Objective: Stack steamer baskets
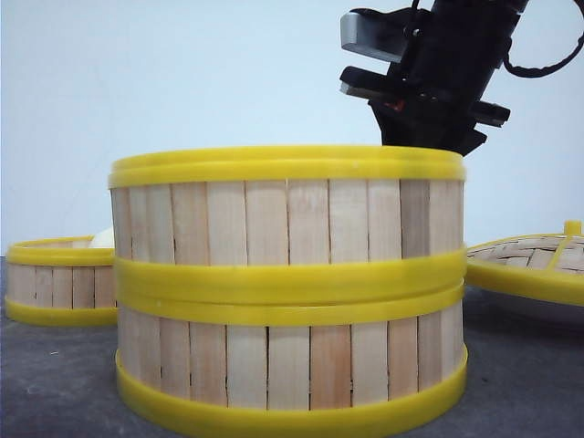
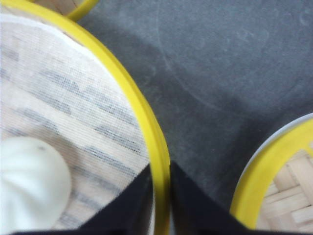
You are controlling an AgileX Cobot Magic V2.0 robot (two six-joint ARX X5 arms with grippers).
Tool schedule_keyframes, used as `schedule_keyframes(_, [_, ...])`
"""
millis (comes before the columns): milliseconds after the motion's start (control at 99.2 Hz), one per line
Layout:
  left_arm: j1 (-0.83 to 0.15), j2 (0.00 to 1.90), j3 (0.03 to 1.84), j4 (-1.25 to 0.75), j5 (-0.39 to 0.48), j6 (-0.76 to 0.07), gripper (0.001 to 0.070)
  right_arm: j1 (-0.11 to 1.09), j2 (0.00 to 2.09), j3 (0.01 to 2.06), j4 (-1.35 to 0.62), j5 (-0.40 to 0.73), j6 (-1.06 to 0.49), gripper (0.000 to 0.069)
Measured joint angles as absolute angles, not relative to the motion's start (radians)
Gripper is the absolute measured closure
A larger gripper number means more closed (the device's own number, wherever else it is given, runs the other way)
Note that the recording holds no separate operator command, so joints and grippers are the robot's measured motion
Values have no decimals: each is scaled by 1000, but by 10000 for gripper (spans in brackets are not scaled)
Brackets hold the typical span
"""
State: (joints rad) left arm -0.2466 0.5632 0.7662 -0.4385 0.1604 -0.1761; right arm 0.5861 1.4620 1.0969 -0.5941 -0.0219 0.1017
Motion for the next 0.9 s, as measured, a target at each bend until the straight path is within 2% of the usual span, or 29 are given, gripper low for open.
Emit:
schedule_keyframes(111, [-247,563,766,-438,160,-176,282,586,1462,1097,-592,6,105,491])
schedule_keyframes(383, [-247,563,766,-440,160,-163,282,579,1429,1097,-592,46,106,451])
schedule_keyframes(565, [-247,564,766,-442,144,-153,282,575,1266,1097,-583,50,109,341])
schedule_keyframes(787, [-247,633,773,-465,31,-149,282,577,1047,1097,-587,49,110,322])
schedule_keyframes(898, [-246,729,810,-476,12,-146,281,578,961,1097,-599,30,110,322])
